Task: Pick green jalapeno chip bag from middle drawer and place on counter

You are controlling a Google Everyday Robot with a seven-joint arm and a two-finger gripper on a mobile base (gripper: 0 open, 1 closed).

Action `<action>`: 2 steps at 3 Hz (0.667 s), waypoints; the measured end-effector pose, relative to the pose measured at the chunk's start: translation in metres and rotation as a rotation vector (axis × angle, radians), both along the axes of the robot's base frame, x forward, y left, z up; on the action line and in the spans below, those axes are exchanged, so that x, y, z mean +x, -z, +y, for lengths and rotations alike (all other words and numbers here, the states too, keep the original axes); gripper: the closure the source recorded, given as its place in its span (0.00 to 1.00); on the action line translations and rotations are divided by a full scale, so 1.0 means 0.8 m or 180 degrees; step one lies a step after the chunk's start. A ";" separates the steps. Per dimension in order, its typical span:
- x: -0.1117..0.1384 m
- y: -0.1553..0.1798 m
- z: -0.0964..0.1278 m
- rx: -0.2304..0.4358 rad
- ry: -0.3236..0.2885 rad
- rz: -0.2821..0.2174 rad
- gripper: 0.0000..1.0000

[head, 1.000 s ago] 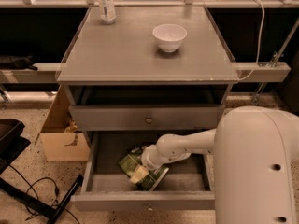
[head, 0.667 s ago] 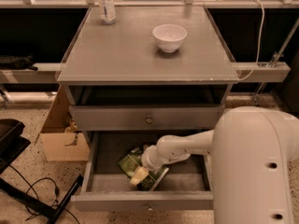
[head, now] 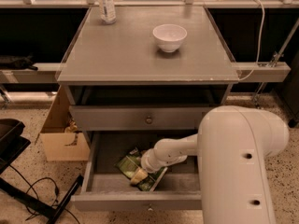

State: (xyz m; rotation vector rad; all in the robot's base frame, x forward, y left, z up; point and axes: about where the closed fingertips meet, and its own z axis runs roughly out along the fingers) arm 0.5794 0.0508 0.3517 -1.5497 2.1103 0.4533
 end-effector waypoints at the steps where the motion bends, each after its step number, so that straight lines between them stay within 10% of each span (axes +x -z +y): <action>1: 0.000 0.002 -0.001 -0.0008 -0.0001 0.0005 0.42; 2: -0.010 -0.009 0.000 0.0057 -0.0052 -0.0030 0.73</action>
Offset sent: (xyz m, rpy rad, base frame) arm -0.0065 -0.0009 0.0093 0.0313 -0.0078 0.0022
